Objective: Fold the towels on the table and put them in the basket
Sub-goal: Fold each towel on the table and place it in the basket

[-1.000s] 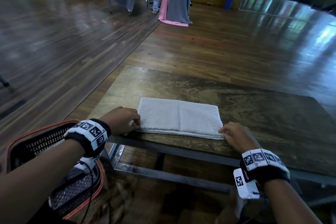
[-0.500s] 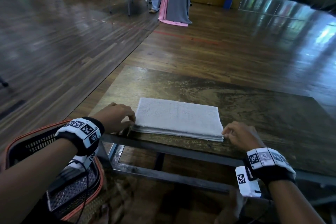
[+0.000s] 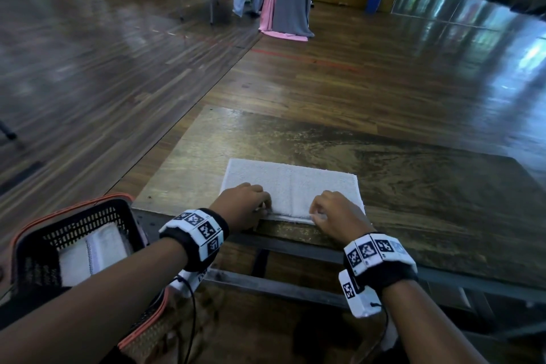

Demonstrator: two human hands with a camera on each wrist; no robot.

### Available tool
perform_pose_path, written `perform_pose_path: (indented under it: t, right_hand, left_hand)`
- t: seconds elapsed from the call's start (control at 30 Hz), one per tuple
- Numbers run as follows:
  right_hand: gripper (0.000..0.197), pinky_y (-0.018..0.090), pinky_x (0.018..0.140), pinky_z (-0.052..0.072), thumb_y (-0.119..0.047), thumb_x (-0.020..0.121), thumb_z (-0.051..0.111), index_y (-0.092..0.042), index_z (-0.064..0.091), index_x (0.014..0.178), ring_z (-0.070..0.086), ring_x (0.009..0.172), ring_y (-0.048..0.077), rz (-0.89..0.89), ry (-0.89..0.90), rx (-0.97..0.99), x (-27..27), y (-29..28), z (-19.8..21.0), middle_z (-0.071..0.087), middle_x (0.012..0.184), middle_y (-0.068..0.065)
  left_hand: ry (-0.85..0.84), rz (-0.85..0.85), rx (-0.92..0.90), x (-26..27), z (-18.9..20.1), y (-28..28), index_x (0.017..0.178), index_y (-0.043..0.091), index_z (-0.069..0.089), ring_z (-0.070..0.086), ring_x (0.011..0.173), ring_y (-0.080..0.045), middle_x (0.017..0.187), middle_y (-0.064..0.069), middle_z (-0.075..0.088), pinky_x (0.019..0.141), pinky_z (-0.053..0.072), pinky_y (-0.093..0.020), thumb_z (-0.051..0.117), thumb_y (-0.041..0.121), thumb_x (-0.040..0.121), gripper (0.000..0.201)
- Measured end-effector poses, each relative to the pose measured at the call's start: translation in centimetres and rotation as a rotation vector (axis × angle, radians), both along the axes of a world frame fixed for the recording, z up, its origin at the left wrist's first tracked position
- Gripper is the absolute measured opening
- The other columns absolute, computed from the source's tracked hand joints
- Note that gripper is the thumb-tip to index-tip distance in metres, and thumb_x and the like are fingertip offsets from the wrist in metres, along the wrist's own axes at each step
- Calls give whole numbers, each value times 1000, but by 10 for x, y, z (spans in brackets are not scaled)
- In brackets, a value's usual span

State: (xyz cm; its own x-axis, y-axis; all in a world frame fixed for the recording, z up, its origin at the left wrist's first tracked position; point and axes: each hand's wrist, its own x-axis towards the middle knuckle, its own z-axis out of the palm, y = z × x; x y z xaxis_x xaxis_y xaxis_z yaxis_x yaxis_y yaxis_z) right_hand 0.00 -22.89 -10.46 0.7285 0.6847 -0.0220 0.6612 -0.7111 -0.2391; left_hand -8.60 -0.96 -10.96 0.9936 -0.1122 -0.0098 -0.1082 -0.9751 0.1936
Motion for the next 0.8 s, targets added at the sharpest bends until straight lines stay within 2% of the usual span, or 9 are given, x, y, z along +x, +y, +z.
perform_pose_path:
  t: [0.1, 0.2, 0.27, 0.43, 0.53, 0.7, 0.8]
  right_hand:
    - [13, 33, 81, 47, -25, 92, 51, -18, 60, 99, 51, 98, 18, -6, 2, -8, 2, 1, 0, 59, 103, 0]
    - [11, 35, 80, 46, -22, 94, 47, -17, 55, 99, 51, 95, 20, 11, 17, 31, 2, -2, 1, 59, 101, 2]
    - [10, 35, 80, 46, -22, 95, 46, -18, 54, 99, 50, 95, 19, 31, 34, 45, 0, -6, 0, 58, 102, 1]
    - [15, 30, 84, 44, -26, 92, 52, -20, 58, 104, 46, 104, 16, 94, -50, -1, -6, -19, -7, 54, 111, -3]
    - [17, 29, 86, 42, -27, 92, 53, -20, 59, 106, 48, 104, 16, 85, -96, -2, -5, -32, -8, 54, 112, -3]
    - [13, 31, 85, 45, -19, 90, 56, -17, 64, 100, 52, 98, 16, -8, -72, 29, 2, -60, -6, 59, 106, -1]
    - [14, 27, 82, 43, -13, 88, 59, -15, 67, 99, 53, 96, 17, -46, -85, 53, 7, -73, -6, 61, 104, 0]
  left_hand:
    - [-17, 44, -57, 2, -2, 3, 100, 20, 63, 55, 97, -18, 105, 2, 62, 72, 43, -29, 52, 28, 92, 15]
    - [-40, 62, -197, 1, -4, 13, 96, 21, 63, 58, 91, -16, 99, 4, 65, 74, 45, -27, 55, 26, 90, 11]
    - [-47, 32, -224, -3, -6, 18, 96, 22, 63, 58, 91, -16, 99, 5, 64, 75, 46, -27, 55, 24, 90, 10]
    - [-167, -140, -37, -20, -18, 23, 100, 20, 63, 53, 98, -17, 106, 2, 61, 75, 46, -29, 55, 25, 89, 14]
    - [-161, -98, 6, -25, -16, 37, 101, 20, 60, 53, 98, -17, 106, 2, 60, 78, 42, -27, 55, 28, 89, 15]
    - [-99, -20, 18, -32, -13, 58, 103, 20, 59, 51, 101, -15, 107, 3, 60, 82, 41, -26, 54, 31, 90, 18]
    - [-90, 3, 56, -31, -12, 64, 105, 21, 59, 49, 104, -14, 110, 5, 59, 84, 36, -24, 51, 31, 92, 18]
